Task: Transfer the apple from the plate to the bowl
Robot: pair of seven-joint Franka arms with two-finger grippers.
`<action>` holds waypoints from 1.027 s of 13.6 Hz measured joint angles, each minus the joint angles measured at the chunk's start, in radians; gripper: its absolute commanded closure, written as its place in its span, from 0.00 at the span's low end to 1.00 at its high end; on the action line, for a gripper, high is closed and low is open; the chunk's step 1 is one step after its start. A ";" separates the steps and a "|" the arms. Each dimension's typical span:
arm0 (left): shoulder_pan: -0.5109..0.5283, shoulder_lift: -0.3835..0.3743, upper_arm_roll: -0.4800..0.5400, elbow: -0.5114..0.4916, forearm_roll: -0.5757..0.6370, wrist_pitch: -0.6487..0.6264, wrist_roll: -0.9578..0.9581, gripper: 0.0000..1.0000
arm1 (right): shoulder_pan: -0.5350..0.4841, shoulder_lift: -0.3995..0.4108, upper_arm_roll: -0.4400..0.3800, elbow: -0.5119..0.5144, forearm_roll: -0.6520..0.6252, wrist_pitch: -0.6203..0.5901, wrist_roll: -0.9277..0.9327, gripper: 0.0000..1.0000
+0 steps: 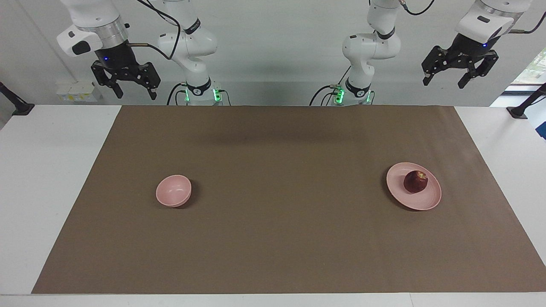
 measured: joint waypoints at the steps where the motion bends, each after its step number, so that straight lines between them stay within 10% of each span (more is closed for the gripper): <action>1: 0.000 0.000 0.000 0.000 0.000 0.000 0.000 0.00 | 0.000 0.000 0.000 0.000 0.000 0.000 0.000 0.00; 14: 0.002 0.000 0.012 -0.001 0.001 -0.003 0.000 0.00 | 0.000 0.000 0.000 0.000 0.000 0.000 0.000 0.00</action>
